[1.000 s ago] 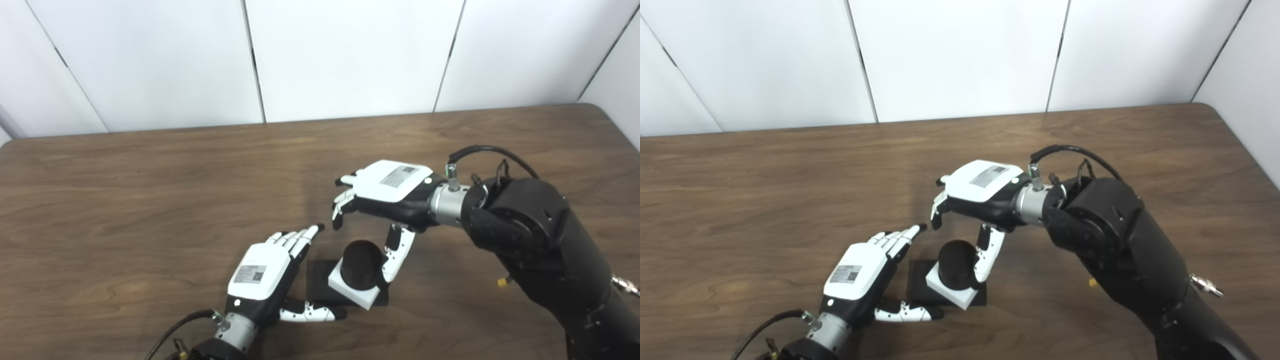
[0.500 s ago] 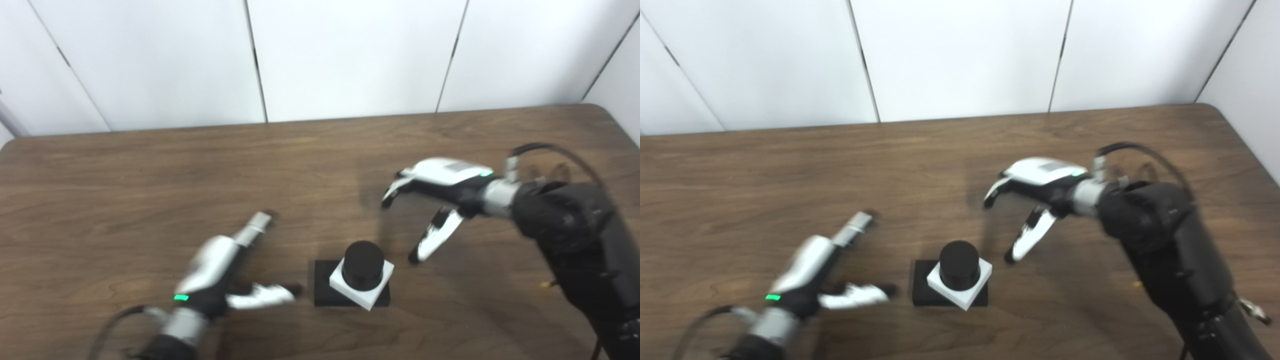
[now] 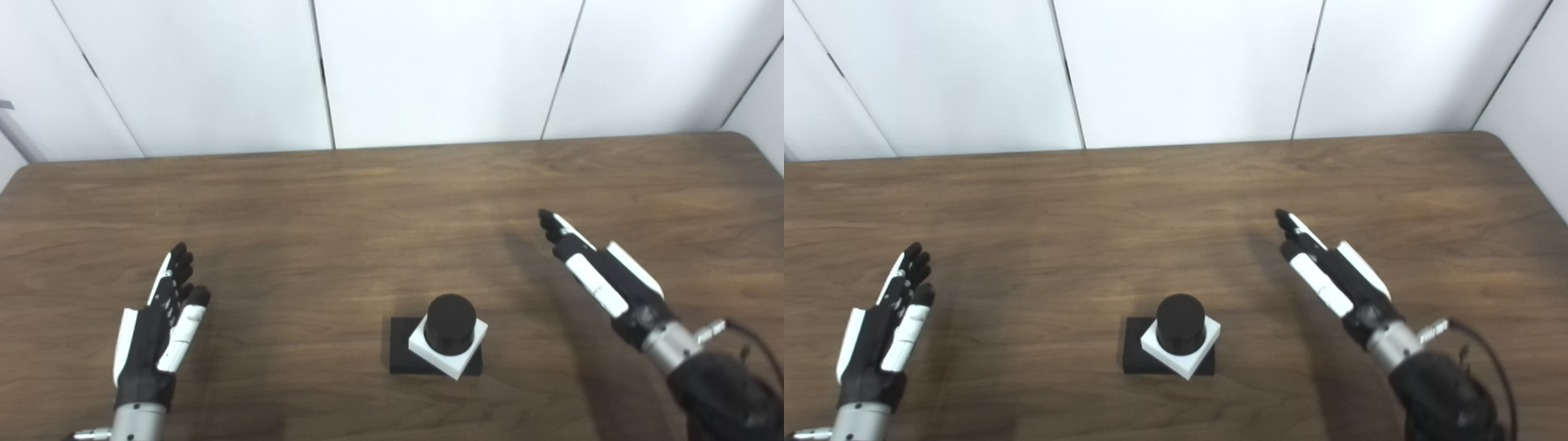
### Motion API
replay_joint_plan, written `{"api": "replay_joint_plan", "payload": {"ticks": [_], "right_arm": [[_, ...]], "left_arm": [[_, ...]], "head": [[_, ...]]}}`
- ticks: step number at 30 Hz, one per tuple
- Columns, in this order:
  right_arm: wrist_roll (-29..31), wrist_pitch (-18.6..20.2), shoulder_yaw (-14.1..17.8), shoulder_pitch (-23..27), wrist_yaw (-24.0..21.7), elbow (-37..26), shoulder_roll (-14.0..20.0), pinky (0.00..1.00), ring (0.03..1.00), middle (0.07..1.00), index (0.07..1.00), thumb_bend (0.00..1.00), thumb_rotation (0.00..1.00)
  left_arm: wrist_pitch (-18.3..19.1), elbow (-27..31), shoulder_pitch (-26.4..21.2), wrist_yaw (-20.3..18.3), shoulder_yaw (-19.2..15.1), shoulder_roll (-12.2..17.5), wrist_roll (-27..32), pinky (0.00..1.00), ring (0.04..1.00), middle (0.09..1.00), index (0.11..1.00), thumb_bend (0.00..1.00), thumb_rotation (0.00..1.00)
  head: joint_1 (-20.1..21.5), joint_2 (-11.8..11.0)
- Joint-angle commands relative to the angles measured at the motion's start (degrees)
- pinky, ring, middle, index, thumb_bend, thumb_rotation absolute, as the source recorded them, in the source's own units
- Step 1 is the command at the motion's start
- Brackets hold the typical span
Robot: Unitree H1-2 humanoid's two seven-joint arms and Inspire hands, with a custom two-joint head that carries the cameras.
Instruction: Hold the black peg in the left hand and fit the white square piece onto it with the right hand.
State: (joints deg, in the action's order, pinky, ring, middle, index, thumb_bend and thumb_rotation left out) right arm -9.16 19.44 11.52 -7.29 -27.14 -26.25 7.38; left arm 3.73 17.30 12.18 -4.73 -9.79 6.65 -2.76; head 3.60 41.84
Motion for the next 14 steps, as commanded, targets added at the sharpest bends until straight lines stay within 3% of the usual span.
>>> {"api": "replay_joint_plan", "payload": {"ticks": [1, 4, 10, 14], "right_arm": [[2.73, -3.01, -0.06, 0.51, 3.29, -0.05, -0.44, 1.00, 1.000, 1.000, 1.000, 0.51, 1.00], [3.87, -3.08, -0.99, -1.18, 6.15, -0.02, -1.29, 1.00, 1.000, 1.000, 1.000, 0.51, 1.00], [2.82, -7.73, -3.51, -4.38, 13.06, 1.71, -2.73, 1.00, 1.000, 1.000, 1.000, 0.58, 1.00], [1.93, -10.01, -5.21, -6.06, 16.54, 2.40, -2.77, 1.00, 1.000, 1.000, 1.000, 0.52, 1.00]], "left_arm": [[-2.22, 0.03, -0.14, 1.25, -0.28, -1.76, 2.34, 1.00, 0.995, 0.994, 0.995, 0.65, 0.91], [-2.45, -0.70, 0.23, 1.82, -0.22, -1.77, 4.08, 1.00, 0.996, 0.998, 0.992, 0.64, 0.90], [-1.72, -0.80, 1.82, 1.33, 0.35, -0.76, 7.31, 1.00, 0.999, 1.000, 0.998, 0.66, 0.89], [-2.12, -0.61, 2.59, 0.07, 1.17, -0.12, 9.52, 1.00, 1.000, 1.000, 1.000, 0.56, 0.84]], "head": [[0.30, -0.09], [0.79, -0.38], [1.45, -1.44], [1.83, -1.49]]}}
